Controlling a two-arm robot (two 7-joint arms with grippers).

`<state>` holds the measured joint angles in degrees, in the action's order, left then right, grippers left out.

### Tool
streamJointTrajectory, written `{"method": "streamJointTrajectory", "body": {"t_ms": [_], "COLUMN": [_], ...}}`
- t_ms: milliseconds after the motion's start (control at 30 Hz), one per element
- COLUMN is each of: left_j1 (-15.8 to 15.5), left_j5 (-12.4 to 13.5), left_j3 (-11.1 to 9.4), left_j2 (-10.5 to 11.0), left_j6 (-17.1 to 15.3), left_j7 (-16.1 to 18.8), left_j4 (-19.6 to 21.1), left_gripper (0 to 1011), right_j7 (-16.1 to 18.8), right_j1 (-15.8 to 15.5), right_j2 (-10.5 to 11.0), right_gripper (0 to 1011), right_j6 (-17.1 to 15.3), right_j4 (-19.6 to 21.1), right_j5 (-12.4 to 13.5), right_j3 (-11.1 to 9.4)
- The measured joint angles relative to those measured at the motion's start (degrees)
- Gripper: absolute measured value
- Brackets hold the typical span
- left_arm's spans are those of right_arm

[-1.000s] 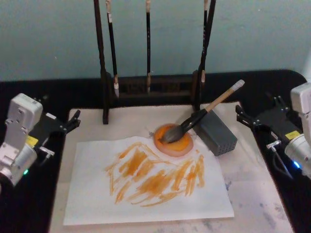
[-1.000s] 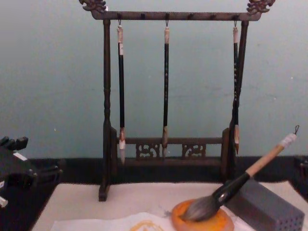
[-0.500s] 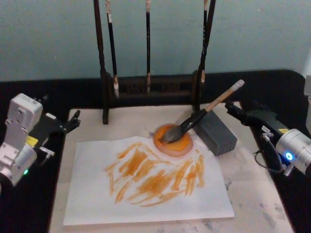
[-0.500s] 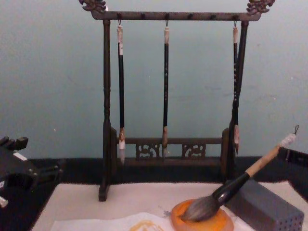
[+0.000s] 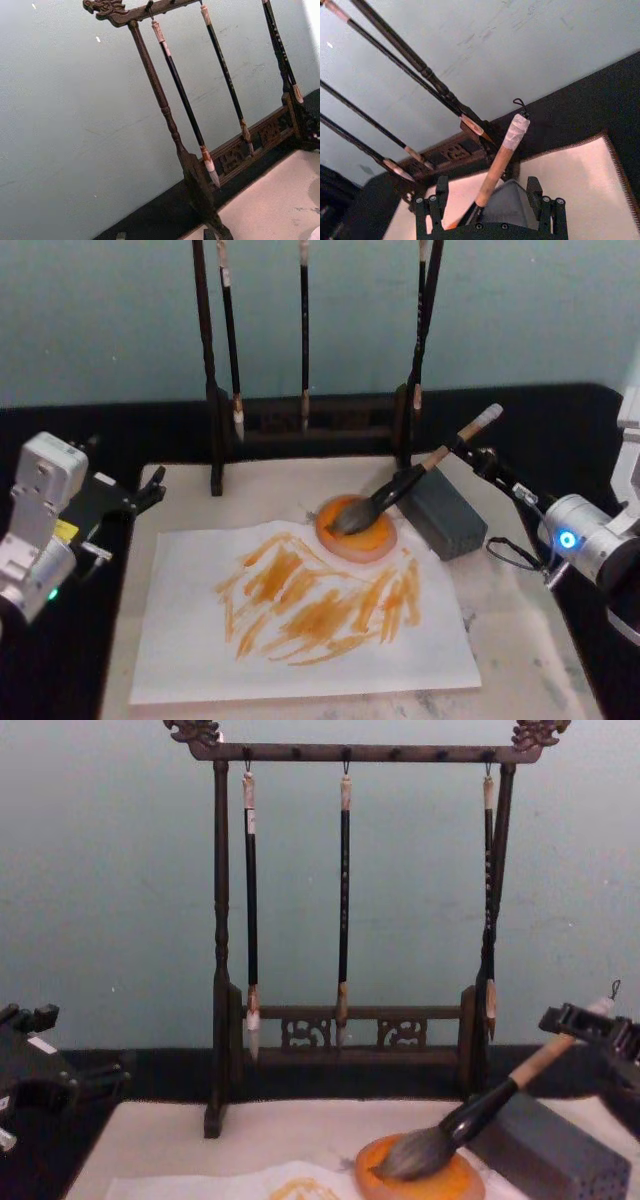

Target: Pick up the brush from the inkstone, write on the paper, then place the brush back to its original position.

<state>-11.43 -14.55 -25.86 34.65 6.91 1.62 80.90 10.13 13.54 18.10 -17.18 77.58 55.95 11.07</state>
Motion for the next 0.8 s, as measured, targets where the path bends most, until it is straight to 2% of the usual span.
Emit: {"method": "streamJointTrajectory", "body": {"t_ms": [333,800], "left_j1": [0.0,0.0], "left_j5": [0.0,0.0], "left_j3": [0.0,0.0], "left_j2": [0.0,0.0], "left_j6": [0.0,0.0], "left_j7": [0.0,0.0], "left_j4": [0.0,0.0], "left_gripper": [1001,1001], "right_j7": [0.01,0.59], "right_j1": [2.06,5.38], "right_j2": [-1.84,-2.33], "right_gripper": [1000,1000], "right_j6": [1.43,3.42], "right_j4": [-3.29,-8.57], "right_j5": [3.14,4.89], "right_j3": [-0.02,1.45]}}
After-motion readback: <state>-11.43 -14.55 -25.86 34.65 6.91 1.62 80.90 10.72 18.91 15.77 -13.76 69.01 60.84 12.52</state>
